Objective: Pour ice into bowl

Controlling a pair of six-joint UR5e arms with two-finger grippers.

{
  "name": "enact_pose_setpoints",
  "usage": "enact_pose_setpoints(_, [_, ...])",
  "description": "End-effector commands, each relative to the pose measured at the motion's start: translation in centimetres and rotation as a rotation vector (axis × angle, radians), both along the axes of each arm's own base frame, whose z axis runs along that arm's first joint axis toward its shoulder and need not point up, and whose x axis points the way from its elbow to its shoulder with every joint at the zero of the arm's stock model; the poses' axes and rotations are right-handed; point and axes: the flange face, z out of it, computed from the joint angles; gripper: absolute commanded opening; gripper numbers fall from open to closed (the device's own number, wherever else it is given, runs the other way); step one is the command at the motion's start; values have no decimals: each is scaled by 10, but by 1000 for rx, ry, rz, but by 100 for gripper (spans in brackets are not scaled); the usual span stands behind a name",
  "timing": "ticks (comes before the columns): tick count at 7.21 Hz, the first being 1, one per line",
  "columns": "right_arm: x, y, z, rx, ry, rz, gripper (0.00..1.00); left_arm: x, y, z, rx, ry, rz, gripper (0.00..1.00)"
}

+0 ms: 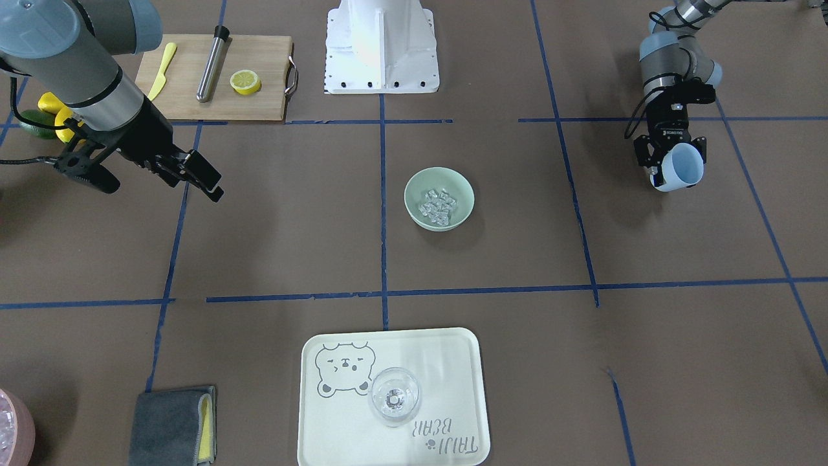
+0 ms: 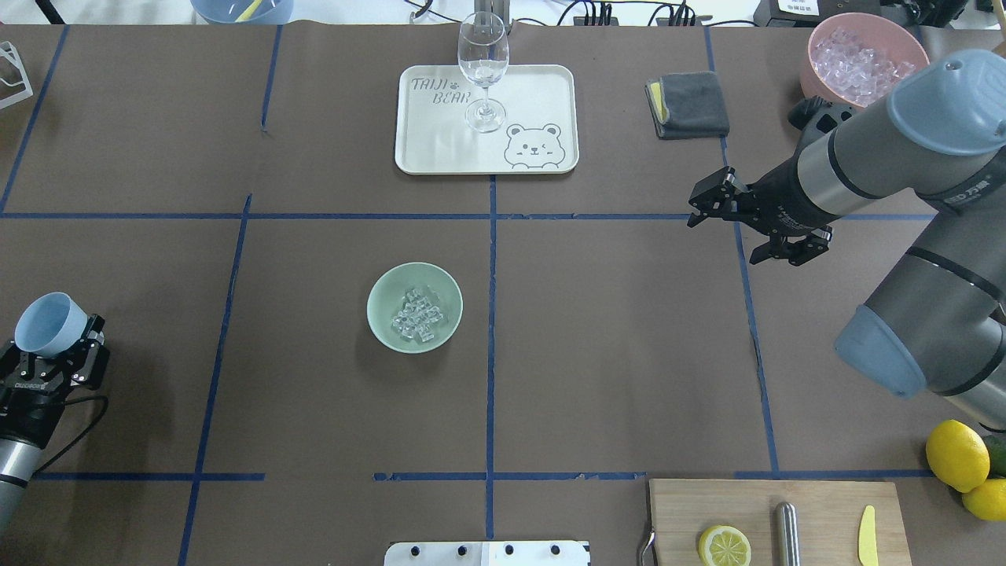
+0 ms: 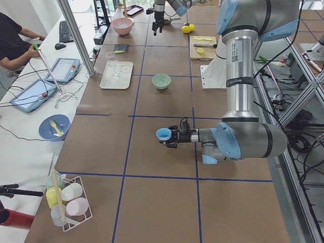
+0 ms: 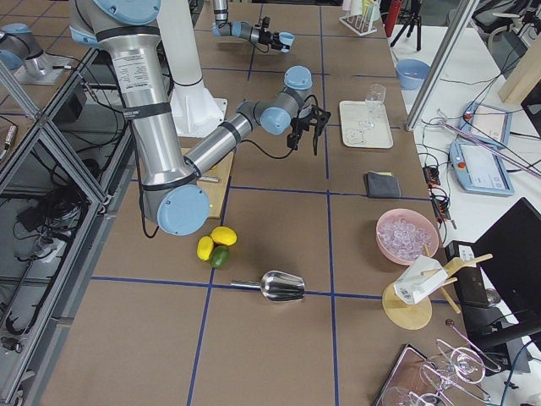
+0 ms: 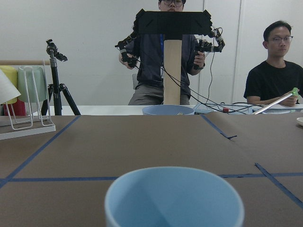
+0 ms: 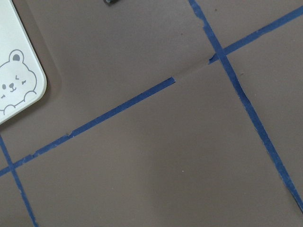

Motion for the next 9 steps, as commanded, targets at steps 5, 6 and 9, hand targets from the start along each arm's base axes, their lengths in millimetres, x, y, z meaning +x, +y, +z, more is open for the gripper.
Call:
enact_pose_setpoints(5, [-1, 0, -1, 2, -3, -2, 100, 13, 7, 1, -3, 1, 26, 36])
enact_pose_setpoints(6, [-1, 0, -2, 3, -4, -2, 100, 13, 7, 2, -4, -3, 29, 52])
enact_pose_setpoints(9, [-1, -1, -4, 5, -6, -2, 100, 13, 7, 2, -3, -14, 32, 99])
